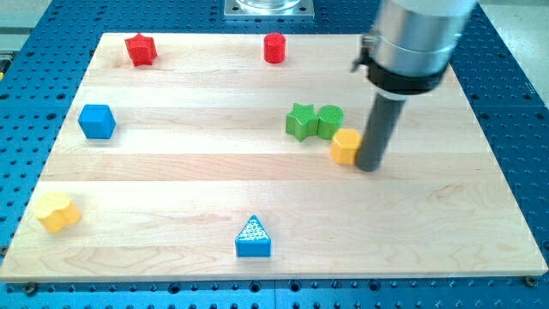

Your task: Move your arm to the left

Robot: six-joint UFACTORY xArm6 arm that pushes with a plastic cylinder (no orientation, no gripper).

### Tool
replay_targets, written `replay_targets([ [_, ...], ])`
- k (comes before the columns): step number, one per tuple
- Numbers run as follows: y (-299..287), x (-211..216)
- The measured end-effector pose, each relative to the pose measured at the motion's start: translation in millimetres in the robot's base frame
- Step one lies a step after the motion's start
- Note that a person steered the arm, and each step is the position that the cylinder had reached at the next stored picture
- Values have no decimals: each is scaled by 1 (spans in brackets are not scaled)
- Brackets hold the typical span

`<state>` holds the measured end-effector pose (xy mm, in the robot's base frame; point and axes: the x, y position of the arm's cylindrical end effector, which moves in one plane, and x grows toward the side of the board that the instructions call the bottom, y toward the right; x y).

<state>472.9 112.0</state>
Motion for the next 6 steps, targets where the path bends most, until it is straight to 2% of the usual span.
replay_targets([
  [3, -61, -2],
  [6, -335, 3],
])
